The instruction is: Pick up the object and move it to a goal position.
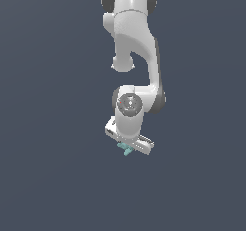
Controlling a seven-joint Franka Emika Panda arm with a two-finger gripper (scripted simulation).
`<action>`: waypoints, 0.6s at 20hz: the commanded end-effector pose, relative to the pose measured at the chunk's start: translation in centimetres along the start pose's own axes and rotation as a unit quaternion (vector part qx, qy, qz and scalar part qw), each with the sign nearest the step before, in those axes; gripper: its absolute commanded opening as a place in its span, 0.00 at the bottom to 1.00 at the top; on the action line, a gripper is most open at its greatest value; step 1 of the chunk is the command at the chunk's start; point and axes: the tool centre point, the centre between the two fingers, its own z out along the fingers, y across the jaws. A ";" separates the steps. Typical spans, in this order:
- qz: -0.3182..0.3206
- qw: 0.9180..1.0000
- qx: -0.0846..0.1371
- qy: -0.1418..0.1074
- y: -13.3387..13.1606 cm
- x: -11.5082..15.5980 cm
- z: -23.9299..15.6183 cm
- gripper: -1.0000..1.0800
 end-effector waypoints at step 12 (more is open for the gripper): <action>0.000 1.000 0.000 0.000 -13.2 -6.8 -2.5 0.00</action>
